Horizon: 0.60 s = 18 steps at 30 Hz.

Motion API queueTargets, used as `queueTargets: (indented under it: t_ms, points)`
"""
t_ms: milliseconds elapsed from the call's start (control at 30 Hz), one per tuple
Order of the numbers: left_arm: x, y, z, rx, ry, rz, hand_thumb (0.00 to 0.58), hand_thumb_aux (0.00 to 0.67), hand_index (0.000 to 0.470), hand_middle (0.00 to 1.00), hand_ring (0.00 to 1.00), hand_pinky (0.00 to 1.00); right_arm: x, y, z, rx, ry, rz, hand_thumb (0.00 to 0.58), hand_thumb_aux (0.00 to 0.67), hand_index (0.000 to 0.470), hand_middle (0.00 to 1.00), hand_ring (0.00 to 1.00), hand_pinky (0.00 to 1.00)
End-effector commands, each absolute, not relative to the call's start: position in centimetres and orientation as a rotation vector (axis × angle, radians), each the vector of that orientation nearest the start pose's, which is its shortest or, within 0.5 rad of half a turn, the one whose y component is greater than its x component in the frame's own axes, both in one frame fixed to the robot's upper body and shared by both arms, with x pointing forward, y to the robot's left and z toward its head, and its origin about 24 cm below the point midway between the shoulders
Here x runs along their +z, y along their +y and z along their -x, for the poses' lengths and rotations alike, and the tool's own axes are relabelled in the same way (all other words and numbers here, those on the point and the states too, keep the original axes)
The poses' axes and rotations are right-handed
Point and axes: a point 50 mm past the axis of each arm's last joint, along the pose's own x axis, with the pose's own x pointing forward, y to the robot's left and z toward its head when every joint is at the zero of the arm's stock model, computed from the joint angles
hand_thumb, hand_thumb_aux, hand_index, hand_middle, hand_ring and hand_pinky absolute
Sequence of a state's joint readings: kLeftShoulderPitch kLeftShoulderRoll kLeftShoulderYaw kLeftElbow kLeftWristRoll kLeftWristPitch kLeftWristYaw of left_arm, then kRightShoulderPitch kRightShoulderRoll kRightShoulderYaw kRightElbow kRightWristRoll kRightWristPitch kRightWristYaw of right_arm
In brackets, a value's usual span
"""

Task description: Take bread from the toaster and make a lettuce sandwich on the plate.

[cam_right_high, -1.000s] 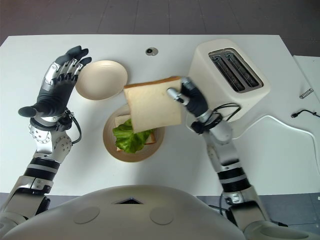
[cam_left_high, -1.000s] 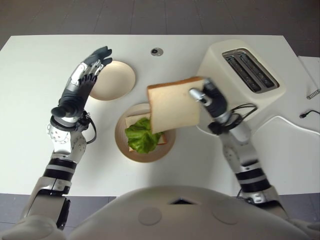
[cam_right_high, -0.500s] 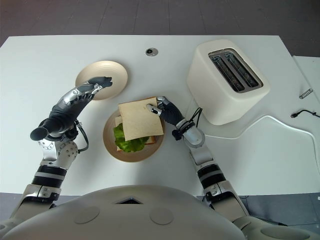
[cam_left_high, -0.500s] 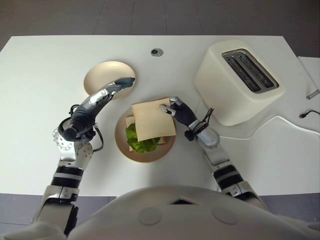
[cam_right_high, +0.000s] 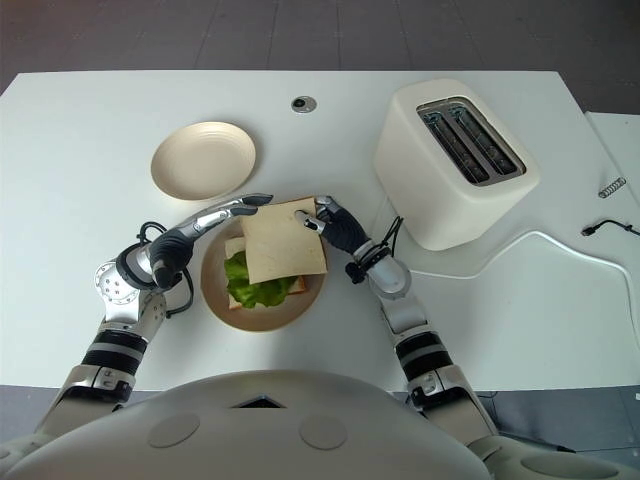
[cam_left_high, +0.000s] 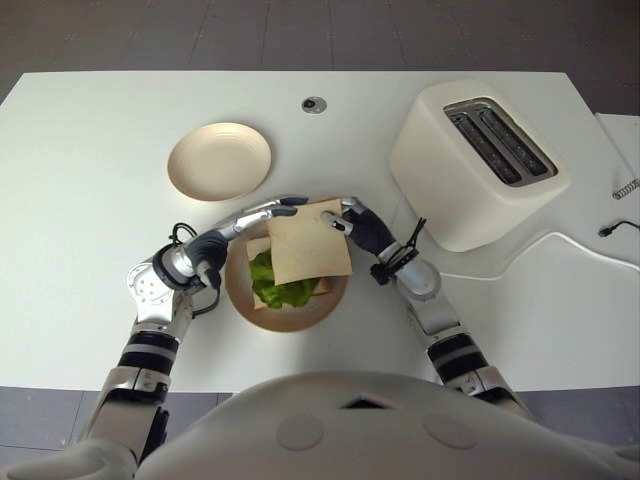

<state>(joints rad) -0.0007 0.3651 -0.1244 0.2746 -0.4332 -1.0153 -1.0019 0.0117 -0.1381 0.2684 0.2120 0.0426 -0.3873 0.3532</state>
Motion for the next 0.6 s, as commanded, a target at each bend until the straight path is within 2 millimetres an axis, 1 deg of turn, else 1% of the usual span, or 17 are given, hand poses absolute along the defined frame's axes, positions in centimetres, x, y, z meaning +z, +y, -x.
queueTargets:
  t_ms: [33,167,300,433,600]
  points:
    - [7.0,17.5,-20.4,-0.933,-0.696,-0.282,0.0,0.0,0.0,0.0,0.0,0.0,2.6,-10.0,-22.6,0.636,-0.103,-0.023,0.58,0.67,0.47,1.0,1.0,1.0]
    - [7.9,17.9,-20.1,-0.919,-0.743,-0.201,0.0,0.0,0.0,0.0,0.0,0.0,3.4,-9.7,-21.8,0.685,-0.098,-0.089,0.58,0.67,0.47,1.0,1.0,1.0]
    - [8.0,18.0,-19.9,-0.934,-0.742,-0.191,0.0,0.0,0.0,0.0,0.0,0.0,3.5,-9.0,-21.2,0.711,-0.089,-0.079,0.58,0.67,0.47,1.0,1.0,1.0]
    - [7.6,17.8,-19.7,-0.984,-0.713,-0.21,0.0,0.0,0.0,0.0,0.0,0.0,2.3,-8.6,-21.1,0.692,-0.083,0.076,0.58,0.67,0.47,1.0,1.0,1.0]
    - [6.5,17.1,-18.9,-1.082,-0.665,-0.254,0.0,0.0,0.0,0.0,0.0,0.0,0.6,-7.5,-20.6,0.689,-0.097,0.248,0.58,0.67,0.47,1.0,1.0,1.0]
